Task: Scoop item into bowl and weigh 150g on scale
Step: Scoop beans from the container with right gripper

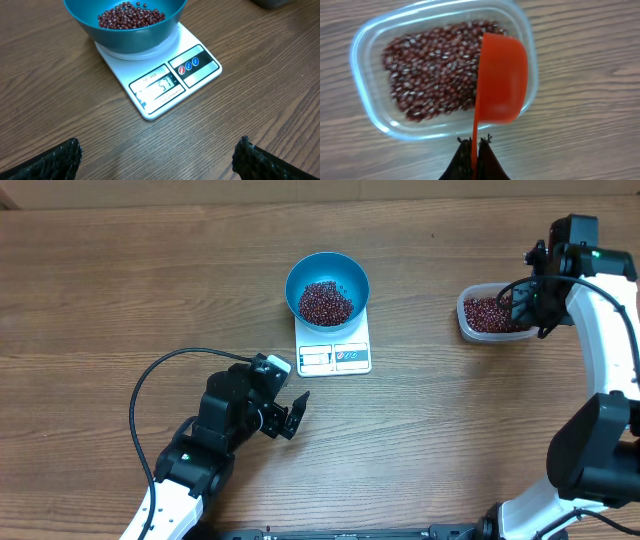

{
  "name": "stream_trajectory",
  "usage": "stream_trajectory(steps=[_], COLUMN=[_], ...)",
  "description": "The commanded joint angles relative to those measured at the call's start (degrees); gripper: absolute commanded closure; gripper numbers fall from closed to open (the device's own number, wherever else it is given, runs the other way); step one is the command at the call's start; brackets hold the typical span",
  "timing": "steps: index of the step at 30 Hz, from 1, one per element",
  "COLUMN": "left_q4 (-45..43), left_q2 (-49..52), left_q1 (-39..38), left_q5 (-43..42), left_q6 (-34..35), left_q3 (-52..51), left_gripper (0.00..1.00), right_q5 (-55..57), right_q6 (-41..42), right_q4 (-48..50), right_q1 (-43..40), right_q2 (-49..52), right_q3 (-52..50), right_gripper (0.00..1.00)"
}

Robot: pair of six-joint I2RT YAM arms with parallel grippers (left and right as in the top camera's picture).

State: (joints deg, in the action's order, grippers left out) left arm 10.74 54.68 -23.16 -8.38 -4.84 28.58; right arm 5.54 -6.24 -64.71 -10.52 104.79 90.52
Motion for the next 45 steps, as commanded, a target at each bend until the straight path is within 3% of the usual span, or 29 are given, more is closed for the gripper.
stream_trajectory(steps=[1,15,29,45], left_q4=[-0.1,0.0,0.0,0.0], left_q2=[0.1,0.1,0.1,0.1], left_q1=[-0.2,-0.2,-0.2,-0.2], left_q5=[-0.6,-0.6,-0.6,-0.6], left_q6=[0.1,0.1,0.1,0.1], left_q3=[-0.4,-0.4,-0.4,-0.4], left_gripper=[0.00,0.00,0.00,0.01], right_q5=[4.5,4.6,-10.5,-21.5], right_q6=[-0.1,-0.3,-7.6,-10.6], right_q4=[1.6,5.1,4.5,2.6], right_q1=[-0.2,-0.1,-0.1,-2.0], right_q2=[1.9,7.2,7.5,7.5], right_q3=[-1.6,-2.4,-2.5,-2.5], right_gripper=[0.96,0.96,0.96,0.96])
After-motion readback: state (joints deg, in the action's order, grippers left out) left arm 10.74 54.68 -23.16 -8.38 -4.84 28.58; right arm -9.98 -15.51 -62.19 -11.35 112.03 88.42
